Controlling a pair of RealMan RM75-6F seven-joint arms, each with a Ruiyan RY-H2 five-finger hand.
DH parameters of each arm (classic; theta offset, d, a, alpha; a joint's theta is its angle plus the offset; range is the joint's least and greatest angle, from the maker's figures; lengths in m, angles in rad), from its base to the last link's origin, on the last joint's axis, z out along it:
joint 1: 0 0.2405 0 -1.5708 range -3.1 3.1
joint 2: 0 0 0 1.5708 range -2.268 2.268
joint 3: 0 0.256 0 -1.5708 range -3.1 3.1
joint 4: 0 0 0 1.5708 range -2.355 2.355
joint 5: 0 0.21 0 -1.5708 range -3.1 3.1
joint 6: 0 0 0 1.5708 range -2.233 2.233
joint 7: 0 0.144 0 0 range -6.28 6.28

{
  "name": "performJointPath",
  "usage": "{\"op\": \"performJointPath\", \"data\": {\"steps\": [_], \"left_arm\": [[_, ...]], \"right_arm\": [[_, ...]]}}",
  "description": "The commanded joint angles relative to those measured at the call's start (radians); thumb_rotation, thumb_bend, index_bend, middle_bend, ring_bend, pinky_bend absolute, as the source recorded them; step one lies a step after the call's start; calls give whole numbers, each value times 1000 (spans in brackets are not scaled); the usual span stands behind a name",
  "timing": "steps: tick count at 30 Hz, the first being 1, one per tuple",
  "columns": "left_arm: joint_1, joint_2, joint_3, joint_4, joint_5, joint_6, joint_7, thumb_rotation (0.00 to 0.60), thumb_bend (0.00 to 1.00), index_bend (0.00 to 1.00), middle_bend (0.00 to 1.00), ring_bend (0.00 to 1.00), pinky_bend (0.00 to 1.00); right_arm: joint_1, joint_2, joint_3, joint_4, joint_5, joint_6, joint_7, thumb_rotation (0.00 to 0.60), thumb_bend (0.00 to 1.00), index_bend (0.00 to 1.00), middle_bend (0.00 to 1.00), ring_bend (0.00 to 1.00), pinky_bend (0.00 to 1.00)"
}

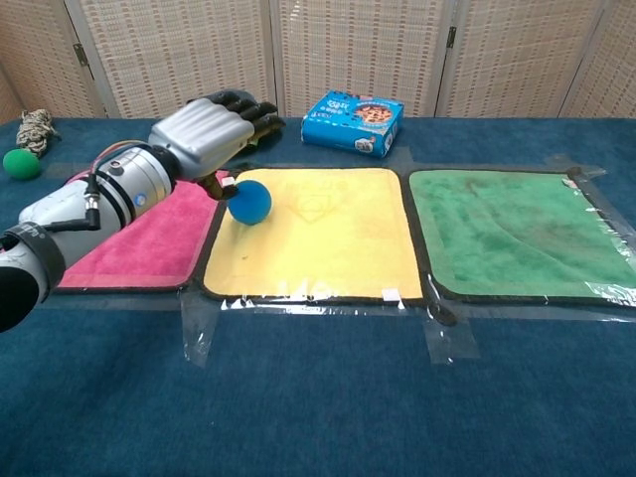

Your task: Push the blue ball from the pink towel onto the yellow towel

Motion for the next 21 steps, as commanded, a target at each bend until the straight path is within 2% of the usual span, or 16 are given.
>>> {"op": "performJointPath", "data": {"steps": [1,7,21], "left_arm": [[-7,19,-17,-60,12,47,3,600,338,0,0,0,0],[9,35,-20,-66,-24,20,38,600,338,0,0,0,0],[9,-20,-23,92,-104,-85,86,600,338,0,0,0,0]], "right_arm": [[0,-1,1,3,-1,2,3,600,76,0,0,0,0],[0,-7,0,18,2,-2,16,600,76,0,0,0,0],[-4,-10,-1,29,5,0,24,600,76,0,0,0,0]]}}
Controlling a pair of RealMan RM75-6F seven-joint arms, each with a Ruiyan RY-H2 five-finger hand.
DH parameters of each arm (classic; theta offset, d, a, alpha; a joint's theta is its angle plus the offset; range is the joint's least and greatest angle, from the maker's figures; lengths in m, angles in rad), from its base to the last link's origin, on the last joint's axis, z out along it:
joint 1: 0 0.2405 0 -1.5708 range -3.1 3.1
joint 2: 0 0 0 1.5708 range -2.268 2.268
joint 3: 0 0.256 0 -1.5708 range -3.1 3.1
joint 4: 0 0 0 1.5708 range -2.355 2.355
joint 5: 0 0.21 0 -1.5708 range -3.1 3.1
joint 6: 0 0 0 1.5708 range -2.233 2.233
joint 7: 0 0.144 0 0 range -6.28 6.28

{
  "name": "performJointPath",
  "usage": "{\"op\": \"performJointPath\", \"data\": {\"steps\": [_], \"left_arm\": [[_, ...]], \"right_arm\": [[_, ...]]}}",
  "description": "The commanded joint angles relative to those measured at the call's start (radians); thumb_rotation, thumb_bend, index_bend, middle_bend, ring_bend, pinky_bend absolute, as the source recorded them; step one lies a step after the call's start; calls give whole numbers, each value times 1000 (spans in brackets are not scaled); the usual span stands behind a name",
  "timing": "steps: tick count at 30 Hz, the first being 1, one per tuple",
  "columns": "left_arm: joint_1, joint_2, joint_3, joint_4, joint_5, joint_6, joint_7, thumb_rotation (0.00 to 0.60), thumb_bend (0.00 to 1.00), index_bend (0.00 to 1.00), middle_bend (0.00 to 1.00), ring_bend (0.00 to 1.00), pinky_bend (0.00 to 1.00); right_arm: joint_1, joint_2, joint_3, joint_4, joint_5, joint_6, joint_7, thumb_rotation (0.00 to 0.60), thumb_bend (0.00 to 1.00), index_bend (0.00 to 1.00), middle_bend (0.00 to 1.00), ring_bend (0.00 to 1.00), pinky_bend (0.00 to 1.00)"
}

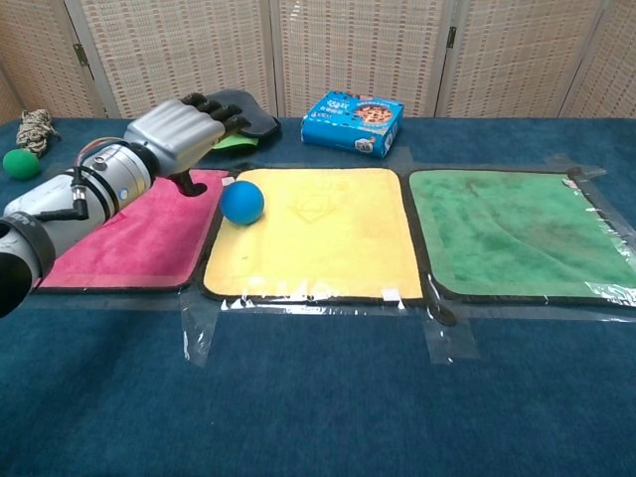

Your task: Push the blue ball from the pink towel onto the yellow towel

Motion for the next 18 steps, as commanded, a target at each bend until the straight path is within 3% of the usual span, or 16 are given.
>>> {"op": "performJointPath", "data": {"steps": [1,10,18], "left_arm": [[-7,-22,2,30,-5,-14,3,600,338,0,0,0,0],[-53,-92,-4,98,-5,-38,13,600,338,0,0,0,0],[-87,-117,-11,85,14,-15,-7,600,338,0,0,0,0]], "right_arm": [[0,0,0,-2,0,0,-2,600,76,0,0,0,0],[1,-4,1,3,6,-6,1,600,76,0,0,0,0],[-11,-2,-1,10,12,5,10,600,76,0,0,0,0]]}}
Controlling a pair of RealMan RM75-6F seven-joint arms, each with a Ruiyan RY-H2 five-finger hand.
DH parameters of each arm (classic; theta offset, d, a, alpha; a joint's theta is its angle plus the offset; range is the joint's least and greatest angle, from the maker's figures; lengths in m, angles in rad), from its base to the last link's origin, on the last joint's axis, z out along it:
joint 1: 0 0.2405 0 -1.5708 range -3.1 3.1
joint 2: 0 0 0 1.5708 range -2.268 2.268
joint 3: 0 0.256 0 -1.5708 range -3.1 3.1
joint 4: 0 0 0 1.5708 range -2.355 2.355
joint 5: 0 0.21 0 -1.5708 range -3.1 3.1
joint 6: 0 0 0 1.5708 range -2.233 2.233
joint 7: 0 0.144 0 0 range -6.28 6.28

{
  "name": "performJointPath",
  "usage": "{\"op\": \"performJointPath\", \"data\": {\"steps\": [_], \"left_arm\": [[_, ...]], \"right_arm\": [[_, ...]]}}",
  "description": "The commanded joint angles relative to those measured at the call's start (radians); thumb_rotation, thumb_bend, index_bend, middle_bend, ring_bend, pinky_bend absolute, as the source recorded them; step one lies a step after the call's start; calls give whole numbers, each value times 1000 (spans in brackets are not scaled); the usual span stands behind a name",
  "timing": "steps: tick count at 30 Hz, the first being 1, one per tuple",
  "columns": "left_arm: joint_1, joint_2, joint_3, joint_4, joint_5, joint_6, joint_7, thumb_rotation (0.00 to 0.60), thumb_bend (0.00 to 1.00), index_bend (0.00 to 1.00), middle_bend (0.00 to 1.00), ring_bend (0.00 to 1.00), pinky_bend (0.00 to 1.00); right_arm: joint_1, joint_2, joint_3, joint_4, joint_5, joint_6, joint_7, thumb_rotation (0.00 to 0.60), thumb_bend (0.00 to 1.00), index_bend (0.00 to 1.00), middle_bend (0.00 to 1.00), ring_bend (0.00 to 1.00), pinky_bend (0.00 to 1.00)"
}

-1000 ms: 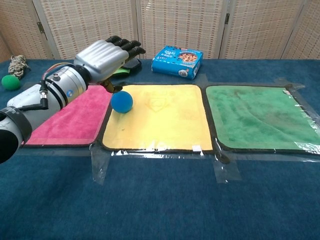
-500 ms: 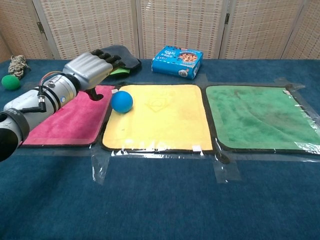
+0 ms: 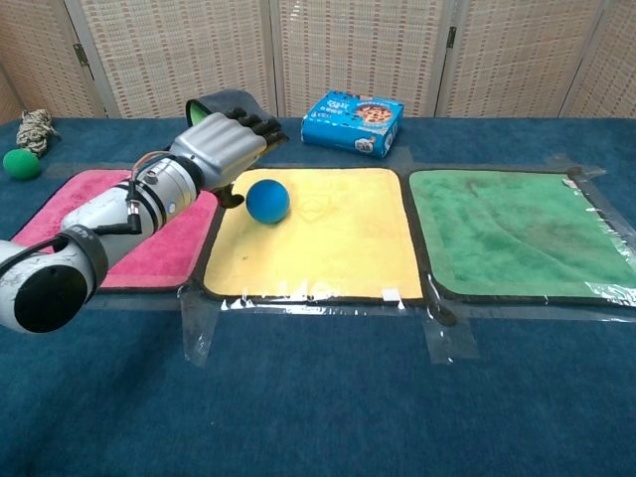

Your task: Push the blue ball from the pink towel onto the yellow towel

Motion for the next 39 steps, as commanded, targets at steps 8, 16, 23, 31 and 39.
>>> {"op": "performJointPath", "data": {"steps": [8,16,23,31,39], "left_arm": [[-20,15,10,-101,55,70,-33,600,338,0,0,0,0],[10,87,-15,-240,53,139,-55,600,338,0,0,0,0],[106,229,-40,-413,-17,172,-39,600,339,0,0,0,0],[256,447,-67,-719,-148,214,-35,600,351,0,0,0,0],[393,623,-26,-943,-187,289,-54,600,358,0,0,0,0]], "right_arm": [[-12,2,1,7,0,20,10,600,75,0,0,0,0],[-11,1,1,14,-2,17,19,600,76,0,0,0,0],[-1,2,0,24,3,-7,28,600,75,0,0,0,0],[24,2,-1,37,6,-53,42,600,76,0,0,0,0],[50,13,3,40,19,-100,61,600,76,0,2,5,0]]}}
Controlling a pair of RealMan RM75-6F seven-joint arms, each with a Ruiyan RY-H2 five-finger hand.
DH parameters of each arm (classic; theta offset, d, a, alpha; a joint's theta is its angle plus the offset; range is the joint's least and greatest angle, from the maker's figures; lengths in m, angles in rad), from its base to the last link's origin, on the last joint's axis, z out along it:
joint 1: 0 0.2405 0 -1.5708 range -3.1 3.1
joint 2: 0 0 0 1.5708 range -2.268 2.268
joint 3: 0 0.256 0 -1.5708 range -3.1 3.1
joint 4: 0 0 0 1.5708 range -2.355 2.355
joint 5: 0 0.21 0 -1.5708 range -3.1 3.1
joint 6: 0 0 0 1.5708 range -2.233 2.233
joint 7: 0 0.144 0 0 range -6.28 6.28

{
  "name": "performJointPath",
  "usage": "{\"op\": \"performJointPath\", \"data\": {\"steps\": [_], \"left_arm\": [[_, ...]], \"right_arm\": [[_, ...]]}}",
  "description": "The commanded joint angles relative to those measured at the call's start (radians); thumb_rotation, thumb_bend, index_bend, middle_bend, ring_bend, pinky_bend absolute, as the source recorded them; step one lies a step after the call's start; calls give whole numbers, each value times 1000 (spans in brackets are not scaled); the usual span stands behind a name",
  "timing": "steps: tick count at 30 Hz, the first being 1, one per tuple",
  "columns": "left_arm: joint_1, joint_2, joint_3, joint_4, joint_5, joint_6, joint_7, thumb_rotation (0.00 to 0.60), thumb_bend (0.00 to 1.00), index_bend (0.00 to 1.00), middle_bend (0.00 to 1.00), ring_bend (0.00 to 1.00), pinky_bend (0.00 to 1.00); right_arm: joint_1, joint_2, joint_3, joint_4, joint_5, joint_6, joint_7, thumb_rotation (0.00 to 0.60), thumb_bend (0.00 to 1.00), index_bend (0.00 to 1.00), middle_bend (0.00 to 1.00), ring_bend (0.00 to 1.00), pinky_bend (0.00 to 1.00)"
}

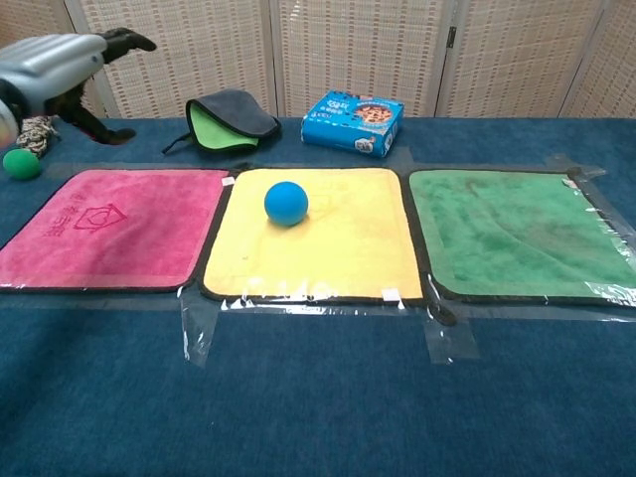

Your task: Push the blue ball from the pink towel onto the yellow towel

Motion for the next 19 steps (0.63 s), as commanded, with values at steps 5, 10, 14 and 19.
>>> {"op": "performJointPath", "data": {"steps": [5,10,14,19], "left_arm": [[158,156,69,-193,-5,114,-37,600,359,0,0,0,0],[247,224,131,-280,37,186,-62,600,360,8,0,0,0],[318,251,171,-326,93,271,-88,600,362,20,0,0,0],[401,266,220,-358,165,367,-119,600,369,42,0,0,0]], "right_arm": [[20,1,2,9,5,-26,40,600,76,31,73,80,0],[36,-7,0,17,-1,-46,41,600,76,66,81,83,0],[47,-9,-2,11,-6,-58,43,600,75,79,81,85,0],[62,-4,-8,-8,-6,-85,34,600,76,79,81,84,0]]}}
